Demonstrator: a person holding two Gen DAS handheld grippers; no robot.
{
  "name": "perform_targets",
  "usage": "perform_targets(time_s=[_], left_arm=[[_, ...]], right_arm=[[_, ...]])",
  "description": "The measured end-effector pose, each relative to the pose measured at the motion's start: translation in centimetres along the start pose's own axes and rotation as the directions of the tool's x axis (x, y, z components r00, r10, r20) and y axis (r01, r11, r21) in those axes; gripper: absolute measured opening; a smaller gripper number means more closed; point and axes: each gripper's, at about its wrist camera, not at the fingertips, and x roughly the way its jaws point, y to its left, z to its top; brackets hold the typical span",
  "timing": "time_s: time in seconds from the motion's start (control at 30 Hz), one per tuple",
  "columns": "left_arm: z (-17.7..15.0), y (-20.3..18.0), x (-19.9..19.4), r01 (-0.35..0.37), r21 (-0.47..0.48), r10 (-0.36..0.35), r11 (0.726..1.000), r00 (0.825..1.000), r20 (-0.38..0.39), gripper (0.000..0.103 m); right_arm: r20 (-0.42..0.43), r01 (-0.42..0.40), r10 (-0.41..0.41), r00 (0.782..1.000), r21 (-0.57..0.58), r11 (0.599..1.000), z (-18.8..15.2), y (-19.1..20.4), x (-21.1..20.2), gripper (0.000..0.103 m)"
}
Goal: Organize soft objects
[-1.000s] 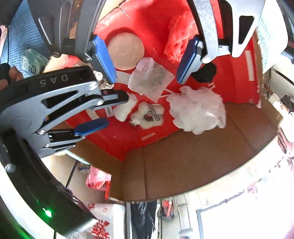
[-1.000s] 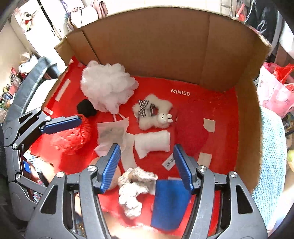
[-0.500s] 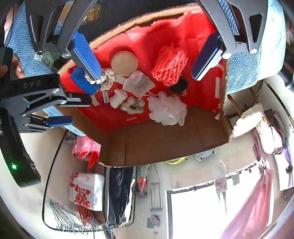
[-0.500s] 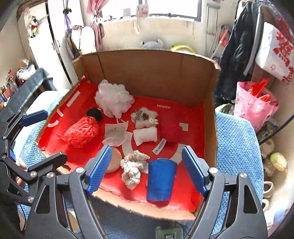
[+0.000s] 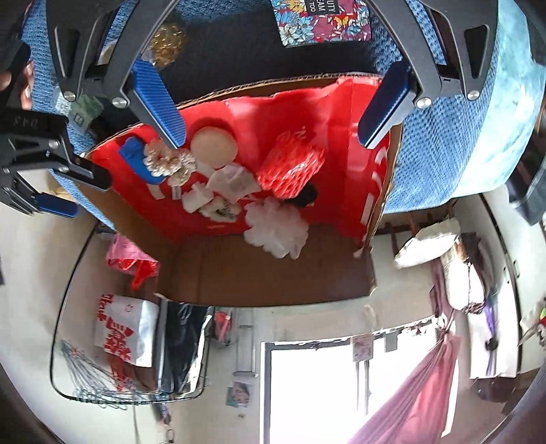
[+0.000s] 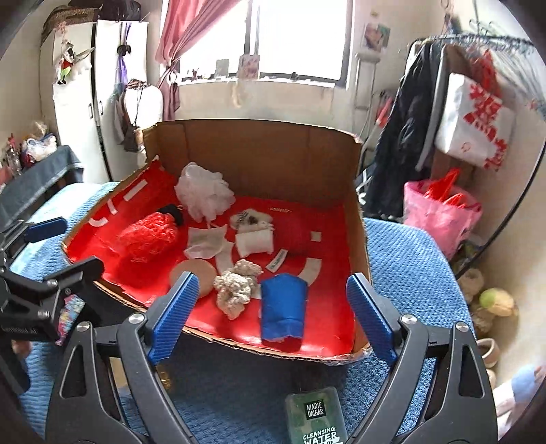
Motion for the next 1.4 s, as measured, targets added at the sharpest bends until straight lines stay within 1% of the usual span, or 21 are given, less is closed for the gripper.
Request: perform_targets(time_s=[0.1, 0.23, 0.33, 0.43, 0.57, 0.73, 0.9, 1.17, 1.4], left_arm=[[-0.9, 0.3, 0.5, -0.024, -0.024, 0.024, 0.999, 1.0, -0.009, 0.103], [-1.5, 0.1, 0.9, -0.051, -0.034, 0.051, 0.998, 0.999, -0.008, 0.103], [-1.7, 0.2, 1.3, -0.079, -0.054, 0.078, 0.995, 0.997, -0.016, 0.103], [-1.7, 0.3, 1.9, -0.095, -0.056, 0.094, 0.994, 0.995, -0.022, 0.103], [-1.9, 0.3, 2.8, -0.091, -0.065, 0.088, 0.994, 0.995, -0.045, 0.103], [-2.4, 0.2, 3.5, -0.093, -0.069, 0.087, 0.993, 0.993, -0.083, 0.103], [-2.7, 0.2, 3.9, -0.091, -0.079, 0.083, 0.993, 0.992, -0.098, 0.103], [-2.7, 0.3, 3.8, -0.095, -0.079, 0.087, 0.992, 0.992, -0.09, 0.103], [-2.6, 0.3, 3.6, -0.129, -0.042, 0.126, 0.991, 0.989, -0.074, 0.103]], right_arm=[[0.021, 0.01, -0.01, 1.0, 0.002, 1.0, -0.9, 0.2, 0.7, 0.094], [0.022, 0.03, -0.03, 0.999, 0.014, 0.999, -1.5, -0.1, 2.0, 0.094], [0.012, 0.014, -0.015, 1.0, 0.049, 0.999, -1.8, -0.7, 2.8, 0.094], [0.002, 0.01, -0.01, 1.0, 0.055, 0.998, -2.2, -0.8, 3.1, 0.094], [0.002, 0.026, -0.026, 1.0, 0.045, 0.999, -2.5, -0.5, 3.3, 0.094], [-0.012, 0.019, -0.018, 1.0, 0.067, 0.998, -2.8, -0.9, 3.5, 0.094], [-0.018, 0.034, -0.033, 0.999, 0.054, 0.998, -3.1, -0.6, 3.7, 0.094], [-0.015, 0.042, -0.041, 0.999, 0.061, 0.997, -3.1, -0.6, 3.9, 0.094], [-0.011, 0.043, -0.042, 0.999, 0.071, 0.997, -3.2, -0.6, 3.9, 0.094]])
